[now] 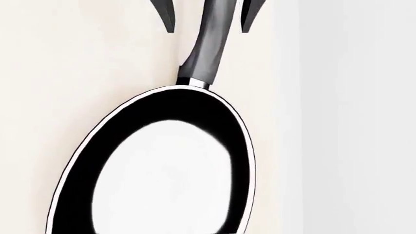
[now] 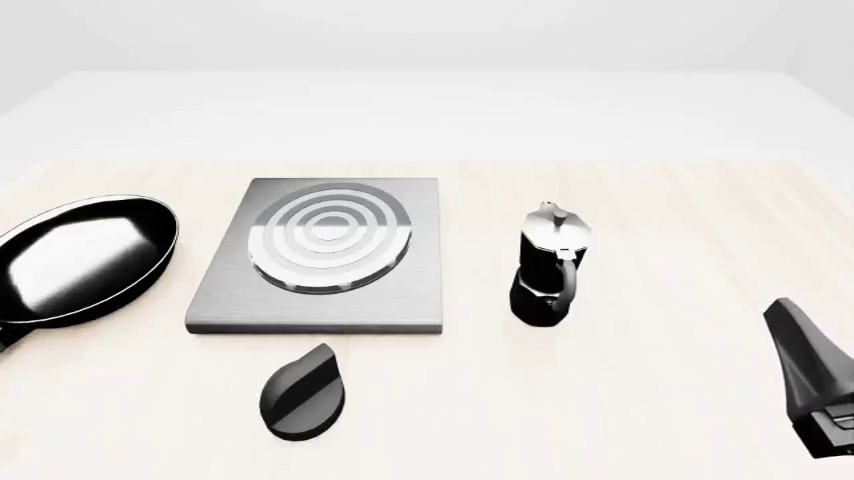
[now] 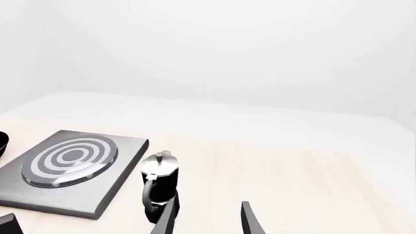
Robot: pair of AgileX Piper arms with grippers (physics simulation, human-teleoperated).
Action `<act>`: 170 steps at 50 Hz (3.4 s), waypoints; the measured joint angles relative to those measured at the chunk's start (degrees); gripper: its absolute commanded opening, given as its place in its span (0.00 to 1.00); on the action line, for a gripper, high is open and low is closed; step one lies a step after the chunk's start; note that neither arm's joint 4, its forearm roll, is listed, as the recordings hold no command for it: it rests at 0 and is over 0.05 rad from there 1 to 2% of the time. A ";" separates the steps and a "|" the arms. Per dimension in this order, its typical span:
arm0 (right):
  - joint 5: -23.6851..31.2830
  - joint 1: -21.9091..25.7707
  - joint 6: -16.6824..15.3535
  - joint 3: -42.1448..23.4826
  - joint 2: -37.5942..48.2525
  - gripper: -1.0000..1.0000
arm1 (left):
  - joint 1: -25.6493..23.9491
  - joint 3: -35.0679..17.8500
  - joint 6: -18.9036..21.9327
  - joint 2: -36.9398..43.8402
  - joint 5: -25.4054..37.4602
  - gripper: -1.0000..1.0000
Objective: Turn on the stove and put the frying pan on it.
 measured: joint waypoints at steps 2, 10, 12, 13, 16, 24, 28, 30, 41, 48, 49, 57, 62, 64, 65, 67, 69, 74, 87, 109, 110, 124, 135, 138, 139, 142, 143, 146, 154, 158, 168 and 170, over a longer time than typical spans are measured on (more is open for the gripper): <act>0.00 -0.03 0.01 0.04 0.00 1.00 | 0.08 -0.03 0.16 0.48 -0.39 1.00; -0.01 -0.14 0.04 0.15 -0.02 1.00 | 0.48 -0.29 0.75 2.43 -1.91 1.00; -0.02 -0.16 0.04 0.17 -0.02 1.00 | 0.60 -0.37 0.93 2.97 -2.35 1.00; -0.01 -0.17 0.05 0.18 -0.02 1.00 | 0.68 -0.41 1.02 3.25 -2.57 1.00; -0.01 -0.19 0.05 0.19 -0.02 1.00 | 0.85 -0.51 1.25 4.00 -3.16 1.00; 0.04 -0.23 0.01 0.21 -0.04 1.00 | 1.31 -0.75 1.79 5.82 -4.61 1.00; 0.06 -0.23 -0.02 0.22 -0.04 1.00 | 1.60 -0.94 2.03 6.92 -5.43 1.00; 0.08 -0.23 -0.04 0.22 -0.05 1.00 | 1.77 -1.04 2.18 7.47 -5.84 1.00; 0.11 -0.19 -0.17 0.17 0.01 1.00 | 2.92 -1.71 3.14 10.62 -8.11 1.00; 0.11 -0.20 -0.28 0.08 0.11 1.00 | 3.41 -2.10 3.53 12.07 -9.11 1.00; 0.11 -0.19 -0.30 0.07 0.13 1.00 | 3.43 -2.11 3.56 12.19 -9.22 1.00; -0.05 -0.12 -0.42 0.01 0.35 1.00 | 3.51 -1.93 3.24 11.47 -9.13 0.00; -0.02 -0.08 -0.46 -0.09 0.39 1.00 | 3.39 -1.53 3.19 10.57 -8.63 0.00; -0.01 -0.06 -0.46 -0.12 0.41 1.00 | 3.32 -1.36 3.28 10.07 -8.47 0.00; -0.04 -0.05 -0.46 -0.13 0.43 1.00 | 3.27 -1.29 3.30 9.79 -8.34 0.00; -0.09 -0.04 -0.46 -0.12 0.46 1.00 | 3.12 -1.21 3.25 9.14 -7.97 0.00; -0.12 -0.01 -0.45 -0.12 0.47 1.00 | 2.97 -1.17 3.22 8.34 -7.46 0.00; -0.31 0.04 -0.42 -0.05 0.59 1.00 | 2.53 -1.26 3.17 6.06 -5.95 0.00; -0.33 0.11 -0.33 -0.11 0.55 1.00 | 1.09 -2.12 3.54 -3.31 0.88 0.00; 0.97 0.00 -0.16 -1.44 0.00 1.00 | -5.97 -5.87 3.77 -18.41 15.48 0.00; 1.01 -0.02 -0.14 -1.50 -0.02 1.00 | -6.44 -6.09 3.73 -18.81 16.01 0.00; 1.73 -0.43 0.04 -2.59 -0.20 1.00 | -14.27 -8.52 3.96 -21.58 20.66 0.00; 2.00 -0.77 0.23 -2.94 -0.27 1.00 | -19.52 -10.28 4.09 -20.99 21.63 0.00; 2.04 -0.89 0.28 -3.01 -0.28 1.00 | -20.72 -10.69 4.16 -20.68 21.71 0.00; 2.04 -0.94 0.30 -3.01 -0.28 1.00 | -21.12 -10.84 4.17 -20.56 21.74 0.00; 2.02 -1.05 0.35 -2.98 -0.29 1.00 | -22.31 -11.29 4.19 -20.12 21.72 0.00; 2.02 -1.10 0.37 -2.97 -0.29 1.00 | -22.71 -11.44 4.18 -19.94 21.69 0.00; 2.05 -1.23 0.41 -2.97 -0.30 1.00 | -23.83 -11.82 4.20 -19.33 21.47 0.00; 2.09 -1.74 0.49 -2.90 -0.31 1.00 | -26.91 -12.63 4.05 -16.70 19.89 0.00; 2.20 -2.02 0.49 -2.98 -0.31 1.00 | -28.43 -13.01 3.87 -14.73 18.55 0.00; 2.35 -2.61 0.37 -3.05 -0.32 1.00 | -31.55 -13.79 3.45 -10.01 15.13 0.00; 2.38 -2.72 0.33 -3.05 -0.32 1.00 | -32.08 -13.94 3.34 -9.25 14.57 0.00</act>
